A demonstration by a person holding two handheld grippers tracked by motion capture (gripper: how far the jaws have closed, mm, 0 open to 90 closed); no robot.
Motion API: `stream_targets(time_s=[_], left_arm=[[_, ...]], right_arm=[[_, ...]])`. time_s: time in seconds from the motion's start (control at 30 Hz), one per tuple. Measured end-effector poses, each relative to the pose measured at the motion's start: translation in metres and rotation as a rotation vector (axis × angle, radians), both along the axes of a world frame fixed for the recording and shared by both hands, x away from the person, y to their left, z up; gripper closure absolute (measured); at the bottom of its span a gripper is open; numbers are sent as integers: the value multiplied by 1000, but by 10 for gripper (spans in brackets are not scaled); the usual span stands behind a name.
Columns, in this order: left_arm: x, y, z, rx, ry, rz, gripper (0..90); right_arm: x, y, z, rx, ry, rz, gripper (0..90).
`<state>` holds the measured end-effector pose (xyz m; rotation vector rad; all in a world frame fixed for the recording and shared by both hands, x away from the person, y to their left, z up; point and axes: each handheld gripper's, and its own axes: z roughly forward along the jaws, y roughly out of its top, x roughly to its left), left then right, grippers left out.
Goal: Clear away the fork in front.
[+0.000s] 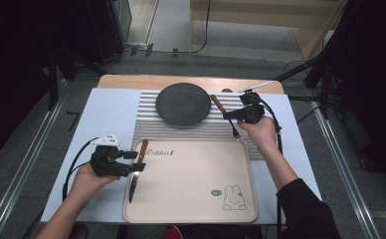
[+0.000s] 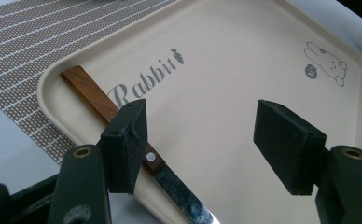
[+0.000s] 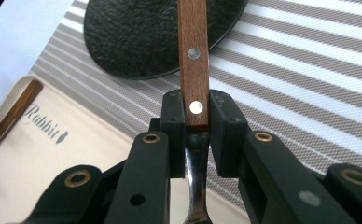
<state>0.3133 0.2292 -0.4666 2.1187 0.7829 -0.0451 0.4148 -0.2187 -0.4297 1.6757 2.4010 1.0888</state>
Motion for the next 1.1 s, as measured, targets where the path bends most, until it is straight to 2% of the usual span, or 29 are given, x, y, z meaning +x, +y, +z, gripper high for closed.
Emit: stream_targets(time_s=[0.33,0.63,0.67,0.8,0.93,1.03,1.1], left_arm=[[3,-3,4,-15,-9,9,348],[12,-11,9,-30,1,33,348],[13,-12,9,-34,12,36,347],[17,-17,12,-41,12,46,348],[23,-23,15,-33,2,44,348],[27,-29,18,-33,-4,38,347],[29,-33,19,-29,-8,35,348]], right_arm=[[-20,10,-1,26,-39,43,759],[-28,12,-11,49,-50,51,759],[-29,14,-12,41,-49,54,759],[-32,19,-14,38,-63,68,758],[-37,22,-14,44,-69,80,759],[-42,27,-14,20,-81,100,759],[-45,29,-14,26,-86,108,758]])
